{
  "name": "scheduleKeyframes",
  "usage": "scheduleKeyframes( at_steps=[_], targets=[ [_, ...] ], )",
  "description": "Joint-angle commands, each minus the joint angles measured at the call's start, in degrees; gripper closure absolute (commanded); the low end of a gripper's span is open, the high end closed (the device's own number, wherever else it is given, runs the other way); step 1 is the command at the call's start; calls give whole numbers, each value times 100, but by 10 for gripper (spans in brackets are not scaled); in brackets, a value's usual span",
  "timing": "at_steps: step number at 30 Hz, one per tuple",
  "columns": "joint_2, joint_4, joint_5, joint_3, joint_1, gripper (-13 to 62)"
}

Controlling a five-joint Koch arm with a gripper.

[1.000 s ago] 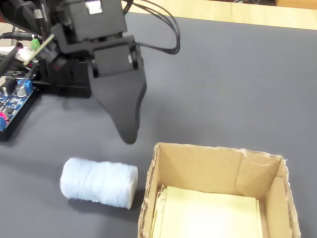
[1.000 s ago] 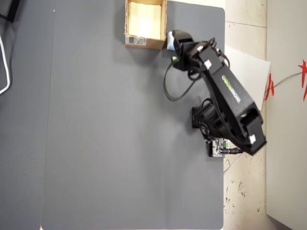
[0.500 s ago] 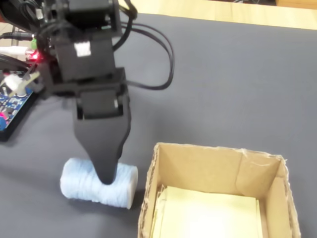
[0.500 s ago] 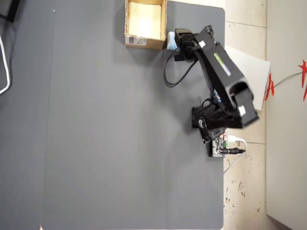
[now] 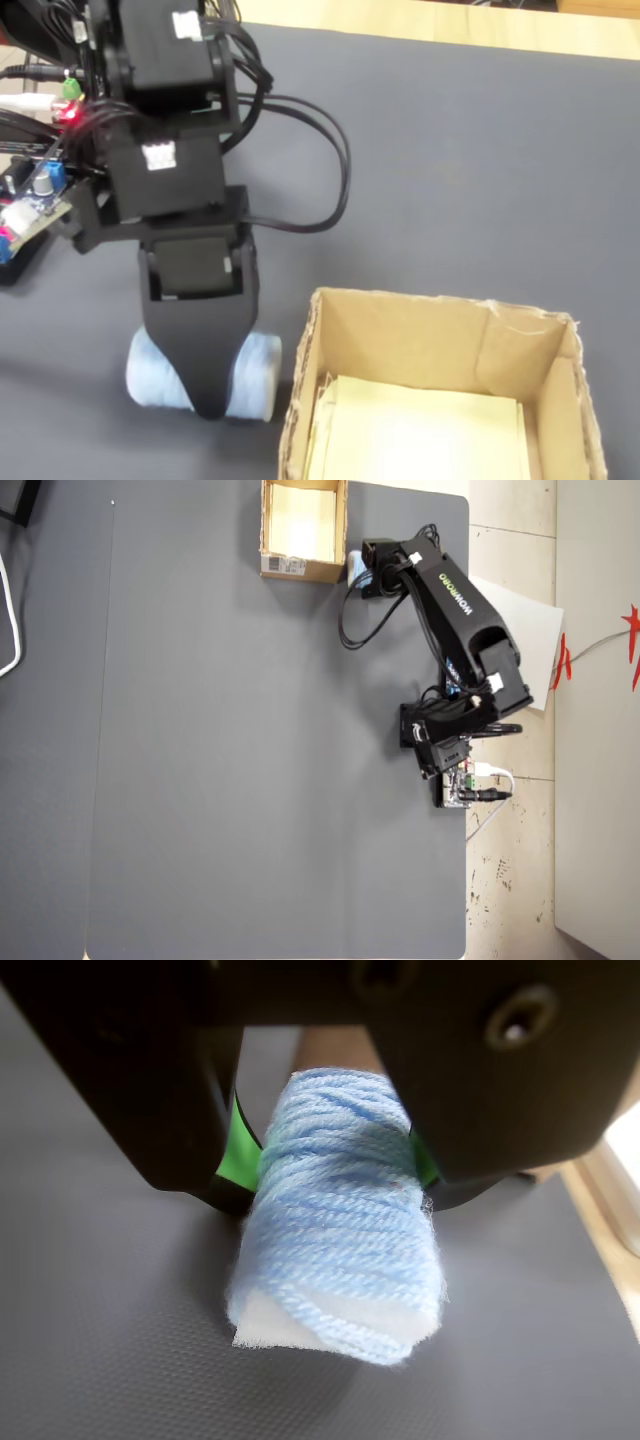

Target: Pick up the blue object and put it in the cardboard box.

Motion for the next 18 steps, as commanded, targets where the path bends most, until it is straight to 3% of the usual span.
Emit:
scheduleKeyframes(
  at_steps=[1,18],
  targets=[
    [0,-457,114,-70,88,279],
    [914,-1854,422,606,88,280]
  ],
)
